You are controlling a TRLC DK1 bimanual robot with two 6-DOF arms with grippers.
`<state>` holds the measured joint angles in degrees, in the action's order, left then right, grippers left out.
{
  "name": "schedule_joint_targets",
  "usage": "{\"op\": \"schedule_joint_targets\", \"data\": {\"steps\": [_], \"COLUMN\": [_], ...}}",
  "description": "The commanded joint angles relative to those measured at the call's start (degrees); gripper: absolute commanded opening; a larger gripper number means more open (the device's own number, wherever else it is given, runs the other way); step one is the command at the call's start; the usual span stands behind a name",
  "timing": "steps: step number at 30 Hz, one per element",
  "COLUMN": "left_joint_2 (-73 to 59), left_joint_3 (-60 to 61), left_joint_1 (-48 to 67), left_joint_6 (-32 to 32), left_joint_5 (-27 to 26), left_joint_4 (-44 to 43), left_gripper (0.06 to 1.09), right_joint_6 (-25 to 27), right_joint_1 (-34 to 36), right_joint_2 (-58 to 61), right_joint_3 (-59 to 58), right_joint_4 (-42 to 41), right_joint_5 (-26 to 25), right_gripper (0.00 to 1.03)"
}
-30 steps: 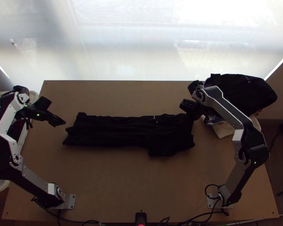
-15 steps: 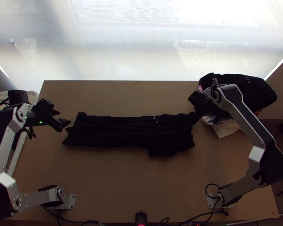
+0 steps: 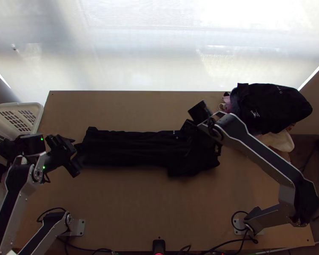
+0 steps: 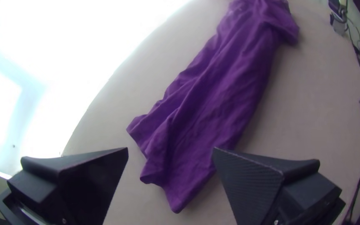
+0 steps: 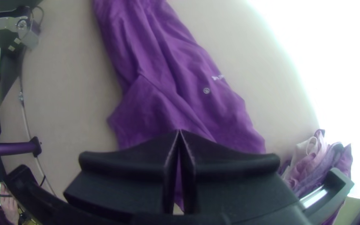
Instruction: Fold the t-shirt
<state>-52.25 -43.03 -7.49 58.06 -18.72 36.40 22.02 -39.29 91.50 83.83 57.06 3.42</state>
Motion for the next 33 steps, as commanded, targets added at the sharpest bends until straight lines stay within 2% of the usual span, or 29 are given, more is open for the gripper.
{"op": "schedule_joint_targets", "data": {"steps": [1,7,10,16,19,26,33], "left_joint_2": [7.95,16.04,18.67,20.08,19.91,14.81,1.62], "left_joint_3": [11.38,19.21,22.90,31.78,36.79,38.10,37.31], "left_joint_1": [2.65,6.43,10.56,16.19,19.00,19.44,17.33], "left_joint_6": [11.28,18.31,19.11,20.69,21.83,21.83,21.04], "left_joint_5": [3.16,3.16,3.60,5.80,6.94,8.00,8.00], "left_joint_4": [-7.93,-12.32,-13.81,-24.71,-33.24,-42.56,-52.84], "left_gripper": [1.04,1.04,1.04,1.04,1.03,1.03,1.03], "right_joint_6": [-1.37,-1.54,-2.42,-2.33,-2.77,-3.21,-4.00], "right_joint_1": [-5.62,-8.35,-8.44,-7.91,-7.47,-6.85,-6.33], "right_joint_2": [0.87,2.89,4.30,5.35,5.62,6.23,6.76], "right_joint_3": [-3.06,-7.19,-8.60,-11.06,-12.38,-14.40,-15.80], "right_joint_4": [-4.76,-12.76,-16.54,-19.79,-21.64,-24.54,-26.21], "right_joint_5": [-1.49,-3.95,-4.12,-4.56,-4.48,-4.39,-4.30], "right_gripper": [0.03,0.03,0.03,0.03,0.03,0.03,0.03]}}
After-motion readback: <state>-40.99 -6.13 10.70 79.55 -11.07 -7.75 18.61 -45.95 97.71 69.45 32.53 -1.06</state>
